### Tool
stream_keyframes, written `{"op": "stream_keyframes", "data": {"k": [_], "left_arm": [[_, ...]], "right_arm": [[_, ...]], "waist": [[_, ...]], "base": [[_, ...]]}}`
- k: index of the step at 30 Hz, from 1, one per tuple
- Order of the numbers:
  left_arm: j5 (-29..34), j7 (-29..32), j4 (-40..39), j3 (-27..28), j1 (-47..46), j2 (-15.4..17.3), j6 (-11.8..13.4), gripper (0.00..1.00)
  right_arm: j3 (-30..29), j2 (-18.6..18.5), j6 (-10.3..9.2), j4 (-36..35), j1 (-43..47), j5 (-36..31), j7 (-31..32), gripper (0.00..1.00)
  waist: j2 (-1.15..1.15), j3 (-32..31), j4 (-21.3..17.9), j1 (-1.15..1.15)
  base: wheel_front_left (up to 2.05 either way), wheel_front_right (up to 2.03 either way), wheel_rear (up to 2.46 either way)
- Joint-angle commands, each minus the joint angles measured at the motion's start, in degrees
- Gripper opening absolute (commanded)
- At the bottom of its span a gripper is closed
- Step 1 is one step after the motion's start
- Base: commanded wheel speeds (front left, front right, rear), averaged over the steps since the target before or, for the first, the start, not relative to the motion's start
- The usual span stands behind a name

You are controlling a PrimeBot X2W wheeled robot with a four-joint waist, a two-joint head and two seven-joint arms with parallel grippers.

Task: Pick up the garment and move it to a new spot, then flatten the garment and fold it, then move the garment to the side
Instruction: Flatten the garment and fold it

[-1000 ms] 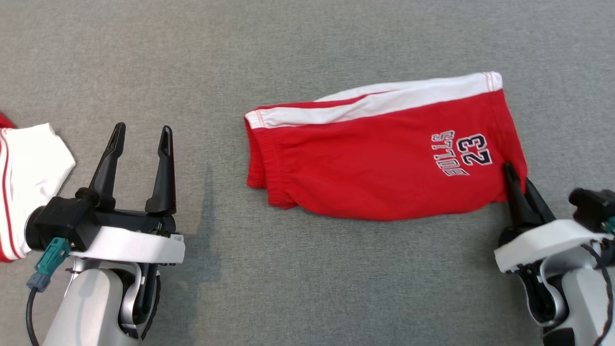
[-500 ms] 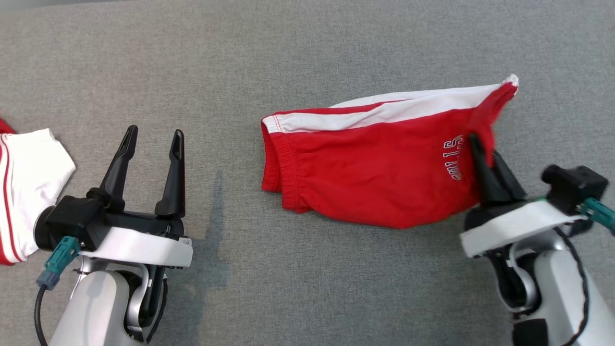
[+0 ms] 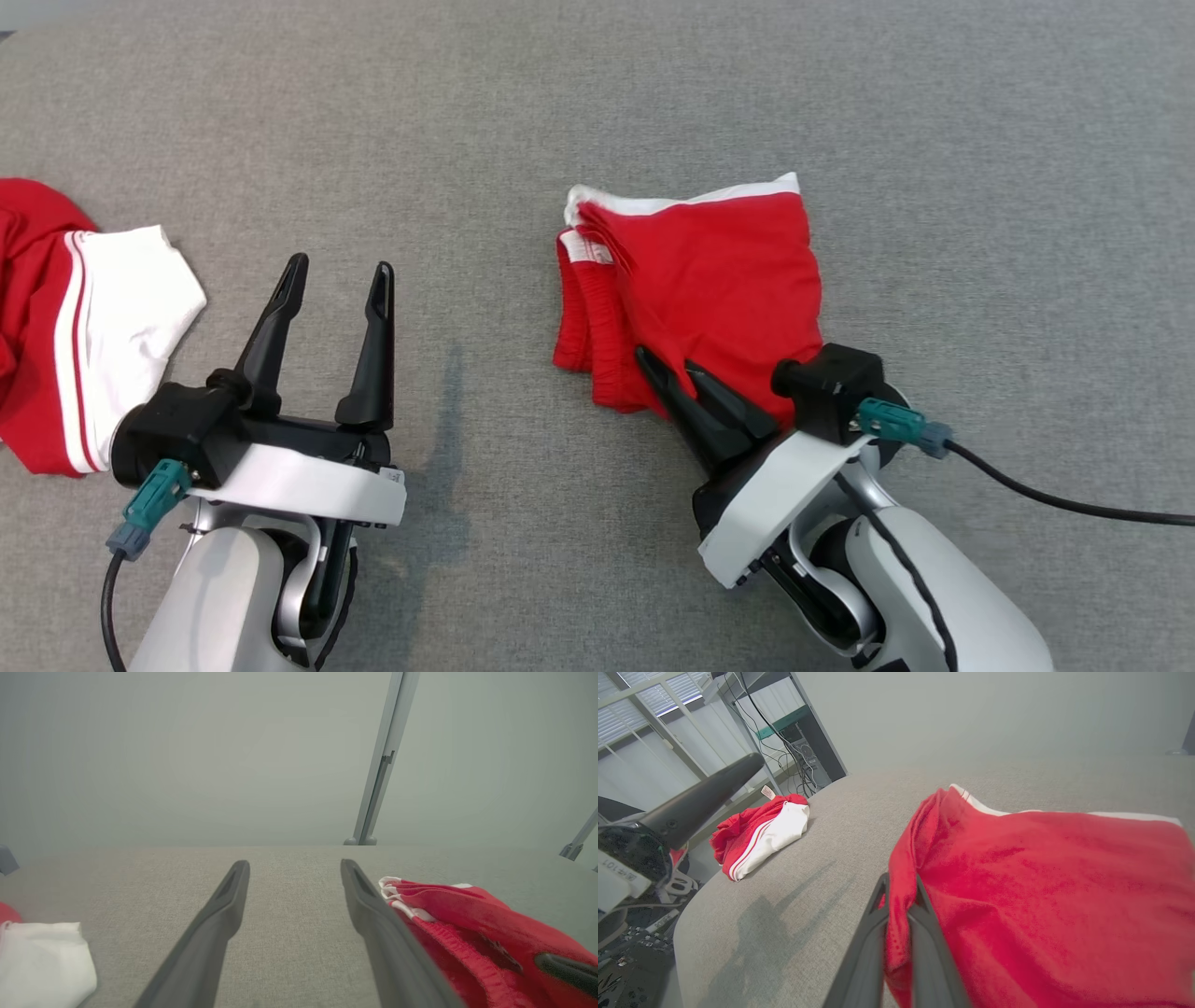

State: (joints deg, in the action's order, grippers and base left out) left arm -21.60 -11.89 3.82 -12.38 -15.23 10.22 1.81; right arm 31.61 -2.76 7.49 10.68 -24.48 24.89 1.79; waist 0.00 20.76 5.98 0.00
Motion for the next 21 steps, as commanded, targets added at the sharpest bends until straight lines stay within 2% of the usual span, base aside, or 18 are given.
{"op": "stream_keyframes", "data": {"k": [1, 5, 6, 7, 15, 18, 21], "left_arm": [[-0.3, -0.4, 0.3, 0.1, -0.8, 0.1, -0.1, 1.0], [-0.6, -0.9, 0.8, 0.3, -0.9, 0.0, -0.1, 1.0], [-0.8, -1.2, 1.1, 0.6, -0.9, -0.1, 0.2, 1.0], [-0.8, -1.2, 1.2, 0.8, -1.0, 0.0, 0.2, 1.0], [-0.2, -1.7, 1.9, 1.2, -1.0, 0.6, 0.8, 1.0], [0.1, -1.7, 2.0, 1.5, -0.4, 1.1, 1.5, 1.0], [0.3, -1.4, 2.1, 1.9, 0.3, 1.6, 2.4, 1.0]], "right_arm": [[0.4, -0.3, 0.01, 1.1, -1.0, 0.2, -0.7, 0.0], [2.3, -0.3, 0.01, 3.3, -1.9, 1.1, -1.8, 0.0], [3.5, -0.3, 0.01, 4.4, -2.7, 1.6, -2.8, 0.45], [4.2, -0.3, 0.01, 4.7, -3.0, 1.6, -3.2, 1.0], [6.1, -0.3, 0.01, 2.1, -2.7, 1.8, -7.1, 1.0], [3.7, -1.0, 0.0, -0.9, -1.0, 0.6, -8.8, 1.0], [-1.2, -1.6, 0.01, -4.1, 1.2, -1.0, -10.2, 1.0]], "waist": [[0.0, 0.5, 0.5, 0.0], [0.0, 0.9, 0.7, 0.0], [0.0, 1.1, 0.6, 0.0], [0.0, 1.1, 0.5, 0.0], [0.0, 0.2, -0.4, 0.0], [0.0, -0.7, -1.2, 0.0], [0.0, -1.8, -1.9, 0.0]], "base": [[0.0, 0.0, 0.0], [0.0, 0.0, 0.0], [0.0, 0.0, 0.0], [0.0, 0.0, 0.0], [0.0, 0.0, 0.0], [0.0, 0.0, 0.0], [0.0, 0.0, 0.0]]}}
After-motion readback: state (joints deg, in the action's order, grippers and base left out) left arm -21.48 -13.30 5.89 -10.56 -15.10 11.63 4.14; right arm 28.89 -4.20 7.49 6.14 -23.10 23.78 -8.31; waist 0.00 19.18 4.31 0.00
